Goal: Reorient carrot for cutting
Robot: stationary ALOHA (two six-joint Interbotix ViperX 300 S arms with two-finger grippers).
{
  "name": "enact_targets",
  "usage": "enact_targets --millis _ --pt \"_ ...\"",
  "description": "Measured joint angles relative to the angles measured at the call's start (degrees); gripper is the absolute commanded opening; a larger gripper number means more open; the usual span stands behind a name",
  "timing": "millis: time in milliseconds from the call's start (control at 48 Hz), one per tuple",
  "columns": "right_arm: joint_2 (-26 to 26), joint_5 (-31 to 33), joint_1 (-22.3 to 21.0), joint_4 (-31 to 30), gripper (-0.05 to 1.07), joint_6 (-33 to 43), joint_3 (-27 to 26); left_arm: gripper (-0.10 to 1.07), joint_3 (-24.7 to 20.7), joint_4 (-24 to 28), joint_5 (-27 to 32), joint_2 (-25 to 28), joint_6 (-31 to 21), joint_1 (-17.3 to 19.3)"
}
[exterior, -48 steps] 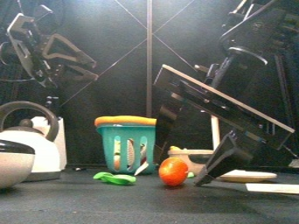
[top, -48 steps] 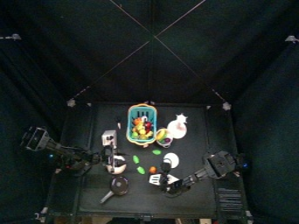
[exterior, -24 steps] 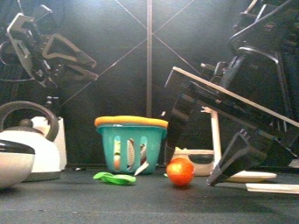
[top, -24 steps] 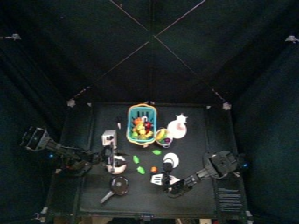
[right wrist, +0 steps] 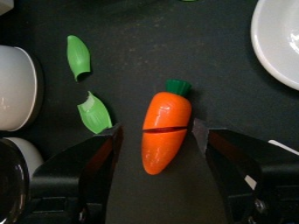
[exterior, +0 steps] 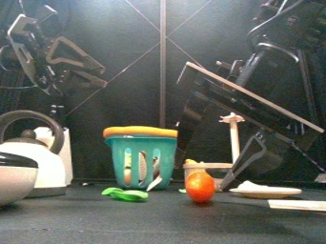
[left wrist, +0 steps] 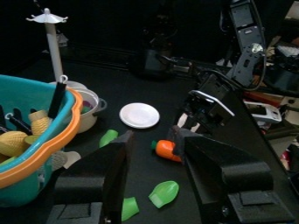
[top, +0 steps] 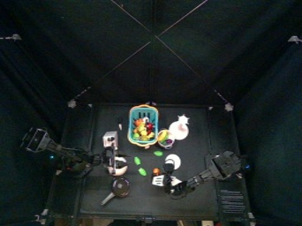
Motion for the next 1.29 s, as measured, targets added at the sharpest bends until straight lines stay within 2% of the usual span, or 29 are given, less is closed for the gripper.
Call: enact_targets --millis 208,646,1125,1292 --pt "-0.79 0.79 0.09 0.00 0.96 -0.44 0.26 0.81 0.00 0.09 0.00 0.00 0.00 0.00" --pt "-3.60 5.10 0.09 5.01 0.96 -12.30 -0.35 0.81 0.00 0.09 0.00 0.00 0.00 0.00" --pt "-6.24 5.54 0.62 2.72 0.96 -13.36 1.41 0.81 0.00 0.09 0.00 0.00 0.00 0.00" --pt "-6.59 5.19 1.76 2.20 0.96 -13.89 3.43 0.81 0.09 0.09 0.00 0.00 0.00 0.00"
